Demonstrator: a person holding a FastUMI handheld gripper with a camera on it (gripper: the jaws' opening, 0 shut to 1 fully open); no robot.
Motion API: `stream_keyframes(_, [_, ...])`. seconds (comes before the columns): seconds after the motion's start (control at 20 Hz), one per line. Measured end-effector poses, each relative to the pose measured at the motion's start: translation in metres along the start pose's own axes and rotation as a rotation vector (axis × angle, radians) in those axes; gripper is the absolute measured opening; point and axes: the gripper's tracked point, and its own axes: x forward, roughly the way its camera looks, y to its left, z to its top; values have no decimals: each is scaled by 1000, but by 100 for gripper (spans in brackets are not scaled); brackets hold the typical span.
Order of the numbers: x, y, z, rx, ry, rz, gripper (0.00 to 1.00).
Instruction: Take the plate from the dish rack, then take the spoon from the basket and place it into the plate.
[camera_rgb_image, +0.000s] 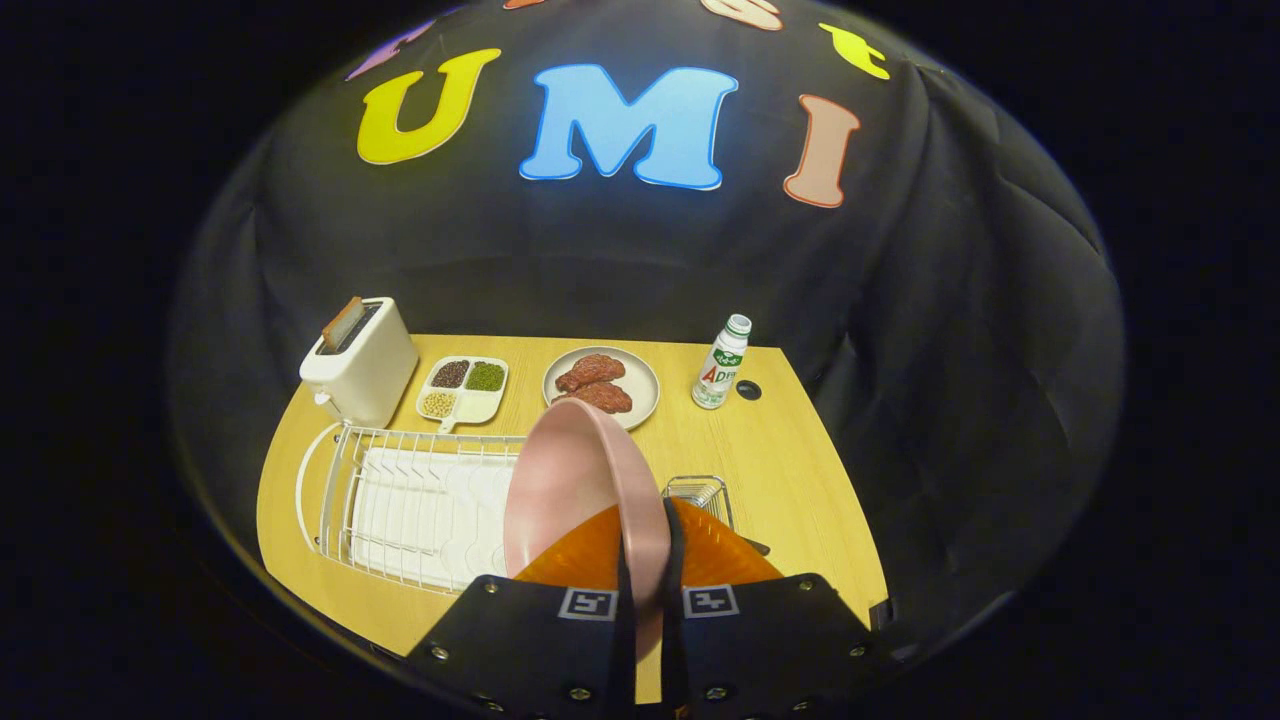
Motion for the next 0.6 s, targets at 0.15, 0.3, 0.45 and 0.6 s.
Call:
stream_keyframes(0.15, [-5, -24, -18, 4, 14, -3, 10])
stream_keyframes(0.3, [-9, -40, -39, 10, 33, 14, 9])
stream_keyframes(0.45, [-9, -49, -62, 23, 60, 41, 10])
stream_keyframes(0.6, [-10, -56, -82, 31, 84, 54, 10])
